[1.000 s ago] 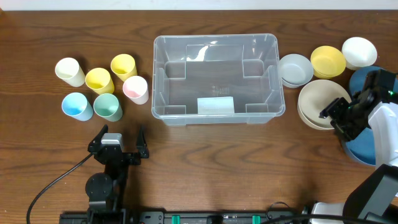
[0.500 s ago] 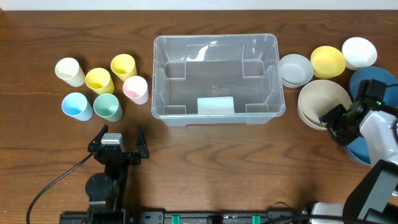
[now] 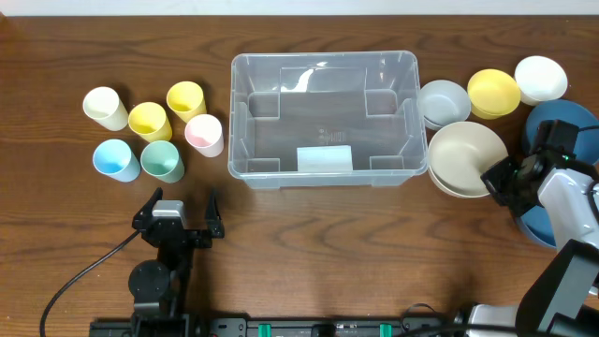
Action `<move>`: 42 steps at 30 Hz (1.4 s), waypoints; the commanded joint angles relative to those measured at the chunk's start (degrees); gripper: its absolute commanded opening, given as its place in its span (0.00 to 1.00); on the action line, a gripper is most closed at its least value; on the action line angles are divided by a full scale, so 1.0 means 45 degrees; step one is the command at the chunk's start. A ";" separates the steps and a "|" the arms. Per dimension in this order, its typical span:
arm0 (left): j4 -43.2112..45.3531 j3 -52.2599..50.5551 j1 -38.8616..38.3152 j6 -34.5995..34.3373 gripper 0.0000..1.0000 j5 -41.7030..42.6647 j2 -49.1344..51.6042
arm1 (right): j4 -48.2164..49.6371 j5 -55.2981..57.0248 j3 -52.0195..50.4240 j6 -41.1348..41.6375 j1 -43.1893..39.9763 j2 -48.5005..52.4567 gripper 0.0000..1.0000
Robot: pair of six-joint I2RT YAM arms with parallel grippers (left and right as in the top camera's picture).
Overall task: Pack container
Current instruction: 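Grasp the rim of the large cream bowl with the right gripper, then lift the cream bowl and carry it into the clear container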
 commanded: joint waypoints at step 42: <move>-0.0461 -0.0204 0.0063 0.0219 0.98 0.0180 -0.0058 | -0.1379 -0.0690 0.8539 -0.2215 0.7859 0.1132 0.02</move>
